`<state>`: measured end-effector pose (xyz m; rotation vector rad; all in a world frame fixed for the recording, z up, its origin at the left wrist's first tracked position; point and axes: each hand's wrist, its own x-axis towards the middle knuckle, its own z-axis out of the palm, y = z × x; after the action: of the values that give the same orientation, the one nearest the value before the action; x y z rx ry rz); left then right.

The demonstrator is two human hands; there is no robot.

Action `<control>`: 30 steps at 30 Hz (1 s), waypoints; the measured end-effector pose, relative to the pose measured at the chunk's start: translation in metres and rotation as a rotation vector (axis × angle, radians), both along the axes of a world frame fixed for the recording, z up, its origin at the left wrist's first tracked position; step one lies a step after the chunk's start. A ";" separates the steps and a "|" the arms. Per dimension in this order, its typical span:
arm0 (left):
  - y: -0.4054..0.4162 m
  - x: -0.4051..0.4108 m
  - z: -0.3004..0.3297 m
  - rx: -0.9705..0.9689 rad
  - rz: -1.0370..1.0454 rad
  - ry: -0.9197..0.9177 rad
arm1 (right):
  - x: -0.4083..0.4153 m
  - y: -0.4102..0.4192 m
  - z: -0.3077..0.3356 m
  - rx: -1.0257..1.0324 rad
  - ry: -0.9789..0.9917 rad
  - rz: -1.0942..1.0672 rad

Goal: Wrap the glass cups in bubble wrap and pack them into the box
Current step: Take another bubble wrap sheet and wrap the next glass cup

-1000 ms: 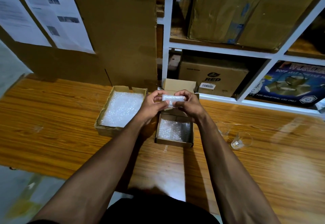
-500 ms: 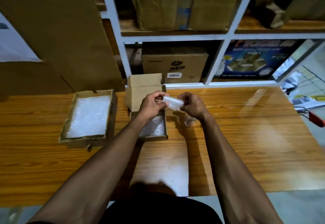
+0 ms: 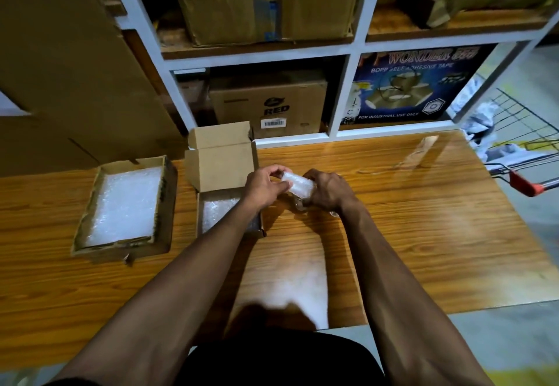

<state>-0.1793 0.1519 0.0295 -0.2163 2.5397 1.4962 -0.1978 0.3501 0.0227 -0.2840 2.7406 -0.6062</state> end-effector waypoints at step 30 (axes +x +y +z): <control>0.028 0.031 -0.049 -0.751 -0.384 0.432 | -0.006 0.027 -0.028 -0.147 0.126 0.123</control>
<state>-0.1482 0.1802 -0.0199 0.5262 3.1244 0.4386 -0.2040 0.3768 -0.0049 -0.5388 2.7758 -0.7817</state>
